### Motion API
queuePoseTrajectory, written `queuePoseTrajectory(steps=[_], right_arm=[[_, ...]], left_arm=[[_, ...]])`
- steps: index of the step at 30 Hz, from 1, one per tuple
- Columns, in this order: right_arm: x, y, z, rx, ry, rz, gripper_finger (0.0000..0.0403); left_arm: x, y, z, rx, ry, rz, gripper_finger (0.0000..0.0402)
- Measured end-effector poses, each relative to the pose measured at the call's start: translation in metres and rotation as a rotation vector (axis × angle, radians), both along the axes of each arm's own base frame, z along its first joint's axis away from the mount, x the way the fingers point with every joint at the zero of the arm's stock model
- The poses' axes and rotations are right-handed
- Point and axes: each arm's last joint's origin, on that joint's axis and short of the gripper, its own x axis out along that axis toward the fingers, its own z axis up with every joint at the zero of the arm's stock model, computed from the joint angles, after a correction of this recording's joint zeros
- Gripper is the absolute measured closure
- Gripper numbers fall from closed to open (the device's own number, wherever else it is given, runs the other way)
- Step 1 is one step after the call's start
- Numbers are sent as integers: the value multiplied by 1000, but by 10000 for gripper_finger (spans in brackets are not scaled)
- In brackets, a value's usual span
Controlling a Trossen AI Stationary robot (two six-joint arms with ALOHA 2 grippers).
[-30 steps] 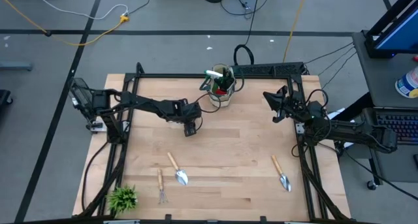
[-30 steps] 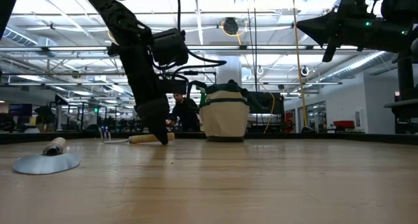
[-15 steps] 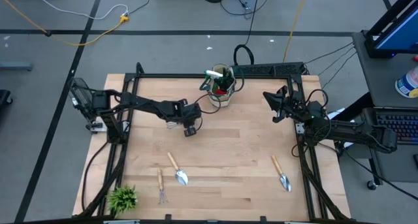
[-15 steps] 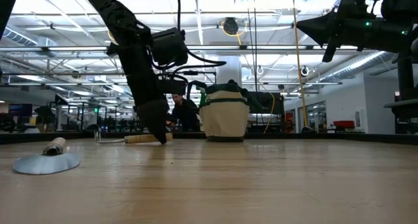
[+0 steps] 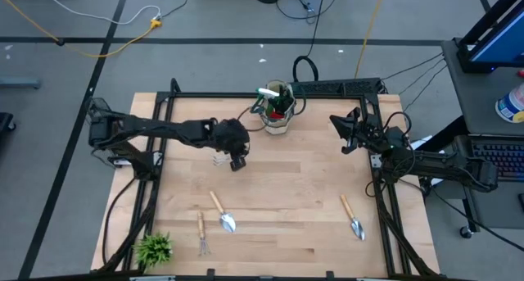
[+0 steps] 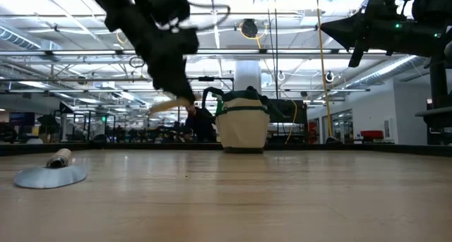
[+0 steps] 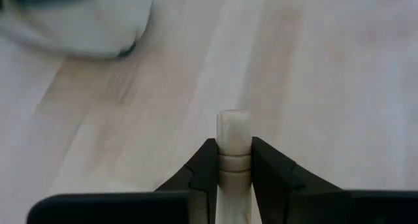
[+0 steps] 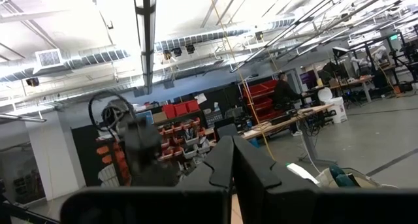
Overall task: Pick & Place Garden tools in Gardening bag
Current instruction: Put the top hand rake into the gardening bag
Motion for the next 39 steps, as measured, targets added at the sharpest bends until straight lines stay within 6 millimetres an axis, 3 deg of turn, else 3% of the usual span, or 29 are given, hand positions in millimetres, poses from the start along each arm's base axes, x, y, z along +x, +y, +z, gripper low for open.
queuePoseTrajectory(steps=[11,23,31,39], right_arm=[[0,0,0,6,-3,3,403],[0,0,0,6,-4,3,403],[0,0,0,6,-4,3,403],[0,0,0,6,-4,4,403]], left_arm=[[7,-3,66,-39,-544,-128,334],[10,12,102,122,-908,-144,334],[6,24,116,378,-1010,-50,328],[15,40,108,484,-1054,44,332]])
